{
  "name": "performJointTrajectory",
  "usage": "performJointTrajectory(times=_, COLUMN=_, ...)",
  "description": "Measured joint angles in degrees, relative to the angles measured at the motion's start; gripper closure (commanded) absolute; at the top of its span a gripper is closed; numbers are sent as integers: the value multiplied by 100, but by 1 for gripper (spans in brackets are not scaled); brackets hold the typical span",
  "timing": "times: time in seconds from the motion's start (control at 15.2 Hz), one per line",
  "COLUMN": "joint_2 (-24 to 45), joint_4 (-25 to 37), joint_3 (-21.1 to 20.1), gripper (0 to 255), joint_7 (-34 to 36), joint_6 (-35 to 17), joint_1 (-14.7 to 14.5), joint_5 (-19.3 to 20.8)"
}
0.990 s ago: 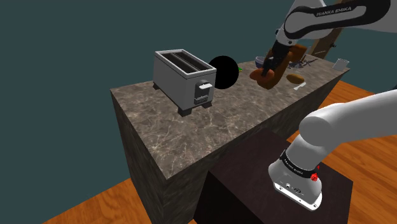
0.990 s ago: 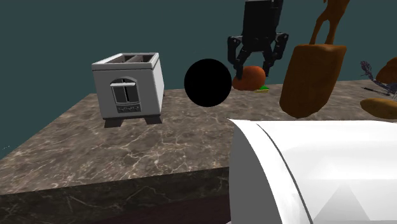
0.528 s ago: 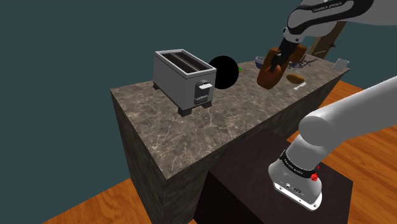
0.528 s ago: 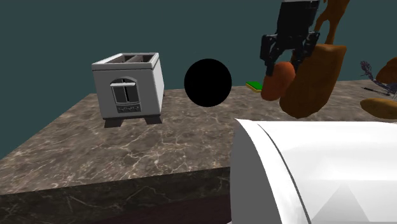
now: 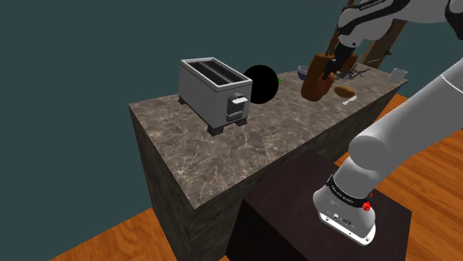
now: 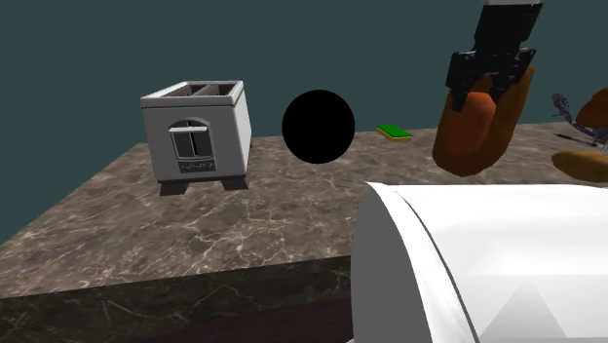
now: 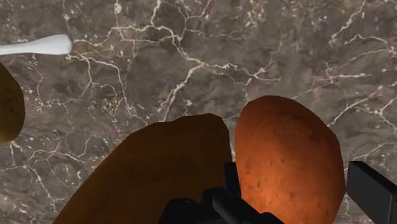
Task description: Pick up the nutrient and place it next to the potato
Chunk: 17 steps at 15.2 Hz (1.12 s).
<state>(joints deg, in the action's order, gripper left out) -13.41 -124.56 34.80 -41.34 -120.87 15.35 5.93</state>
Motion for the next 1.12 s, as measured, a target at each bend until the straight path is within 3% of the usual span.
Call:
performJointTrajectory(times=0.26, joint_2=864, joint_4=867, joint_3=523, gripper=255, joint_7=-823, joint_6=45, joint_1=34, joint_5=-621)
performJointTrajectory(times=0.53, joint_2=1939, joint_4=1820, joint_3=789, gripper=255, joint_7=-1611, joint_6=273, joint_1=233, joint_5=-1440)
performJointTrajectory(times=0.79, joint_2=3014, joint_4=2904, joint_3=800, gripper=255, joint_7=-2317, joint_6=655, joint_1=820, joint_5=-2261)
performJointTrajectory(times=1.12, joint_2=4347, joint_4=4692, joint_3=558, gripper=255, joint_7=-2808, joint_6=1388, joint_1=1845, joint_5=-3048)
